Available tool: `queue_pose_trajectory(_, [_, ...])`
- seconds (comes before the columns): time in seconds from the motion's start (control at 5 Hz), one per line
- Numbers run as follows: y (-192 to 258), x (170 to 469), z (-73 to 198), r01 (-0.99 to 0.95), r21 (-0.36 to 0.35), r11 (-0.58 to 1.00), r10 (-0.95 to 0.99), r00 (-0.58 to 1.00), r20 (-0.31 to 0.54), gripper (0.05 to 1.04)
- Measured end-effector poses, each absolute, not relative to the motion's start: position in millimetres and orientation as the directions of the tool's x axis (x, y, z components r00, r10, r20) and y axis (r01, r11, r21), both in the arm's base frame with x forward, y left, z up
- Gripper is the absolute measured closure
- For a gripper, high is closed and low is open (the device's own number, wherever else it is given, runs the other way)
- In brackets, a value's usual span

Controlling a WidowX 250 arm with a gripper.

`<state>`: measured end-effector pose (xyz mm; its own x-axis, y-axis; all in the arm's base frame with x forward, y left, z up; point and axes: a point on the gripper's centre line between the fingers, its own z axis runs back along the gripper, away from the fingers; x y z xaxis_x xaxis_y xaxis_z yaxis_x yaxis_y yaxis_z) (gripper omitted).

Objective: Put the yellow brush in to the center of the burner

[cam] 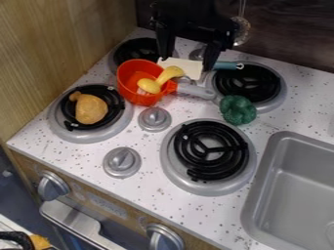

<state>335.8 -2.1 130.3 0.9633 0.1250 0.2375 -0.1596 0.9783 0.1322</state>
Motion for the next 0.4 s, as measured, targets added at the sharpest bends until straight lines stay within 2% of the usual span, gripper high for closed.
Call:
queue_pose_trajectory(0.2, [-2, 334, 120, -0.152, 0.142, 0.978, 0.12, 0.97, 0.211, 0.083])
queue_pose_trajectory(0.4, [11, 333, 111, -0.142, 0.173, 0.975, 0.101, 0.969, 0.224, 0.083])
